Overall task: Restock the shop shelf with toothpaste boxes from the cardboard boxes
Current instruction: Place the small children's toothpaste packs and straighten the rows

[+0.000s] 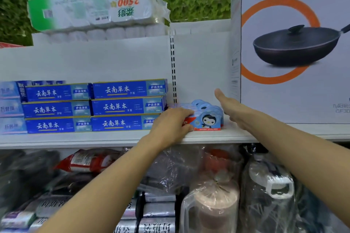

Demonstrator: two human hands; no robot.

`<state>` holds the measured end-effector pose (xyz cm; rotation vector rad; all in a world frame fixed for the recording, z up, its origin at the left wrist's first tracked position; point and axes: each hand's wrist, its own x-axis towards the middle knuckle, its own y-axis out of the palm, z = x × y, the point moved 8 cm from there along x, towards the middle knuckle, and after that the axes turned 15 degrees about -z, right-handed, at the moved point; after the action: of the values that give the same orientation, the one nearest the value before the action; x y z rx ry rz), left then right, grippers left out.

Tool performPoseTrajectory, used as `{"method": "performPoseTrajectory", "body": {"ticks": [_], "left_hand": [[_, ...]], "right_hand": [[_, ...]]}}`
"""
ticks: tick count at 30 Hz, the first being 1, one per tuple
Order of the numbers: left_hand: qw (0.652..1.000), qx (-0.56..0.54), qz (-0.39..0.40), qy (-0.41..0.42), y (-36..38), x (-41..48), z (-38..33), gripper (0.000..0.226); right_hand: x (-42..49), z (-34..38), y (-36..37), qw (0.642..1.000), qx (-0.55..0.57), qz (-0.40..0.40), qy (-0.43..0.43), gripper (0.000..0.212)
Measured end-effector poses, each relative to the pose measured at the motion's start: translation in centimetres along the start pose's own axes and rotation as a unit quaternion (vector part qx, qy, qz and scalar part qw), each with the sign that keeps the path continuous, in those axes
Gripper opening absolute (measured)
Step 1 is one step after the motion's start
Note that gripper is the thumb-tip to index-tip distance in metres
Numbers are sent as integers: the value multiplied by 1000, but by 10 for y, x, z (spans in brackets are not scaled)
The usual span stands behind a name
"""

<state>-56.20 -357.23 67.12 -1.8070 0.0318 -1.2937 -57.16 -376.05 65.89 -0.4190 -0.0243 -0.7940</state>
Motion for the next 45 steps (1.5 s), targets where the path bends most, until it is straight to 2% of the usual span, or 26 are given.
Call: {"method": "performPoseTrajectory", "body": {"ticks": [2,5,8,12,17,22,25,30,35,37,40,41,45], "left_hand": [[1000,22,9,19,3,0,-1,37],[997,56,48,23,8,2,4,33],[995,53,80,22,8,3,7,41],[995,55,79,26,8,3,8,50],[998,55,38,12,6,-1,12,59],[1000,19,-24,-4,0,-7,15,55],[1000,13,-27,5,-1,-7,15,50],[999,4,-47,27,-4,-8,10,43],[998,55,-41,16,-4,-8,6,44],[995,86,-37,22,-3,-9,3,46],[993,110,-38,35,-5,-12,0,69],[993,108,-40,34,-5,-12,1,70],[994,110,-25,12,-3,-10,4,41]], "right_hand": [[0,-1,11,999,35,18,29,99],[8,-5,40,995,51,76,46,134],[17,-2,49,995,43,74,55,131],[37,-5,54,993,64,56,81,134],[25,9,51,992,70,62,79,80],[39,11,57,994,53,64,74,99],[54,7,61,992,64,82,77,97],[23,12,57,986,63,124,90,85],[15,9,42,983,140,68,101,90],[10,4,45,980,162,51,104,97],[5,1,46,982,161,28,96,108],[3,2,46,982,163,26,97,108],[-9,6,41,980,174,35,91,100]]}}
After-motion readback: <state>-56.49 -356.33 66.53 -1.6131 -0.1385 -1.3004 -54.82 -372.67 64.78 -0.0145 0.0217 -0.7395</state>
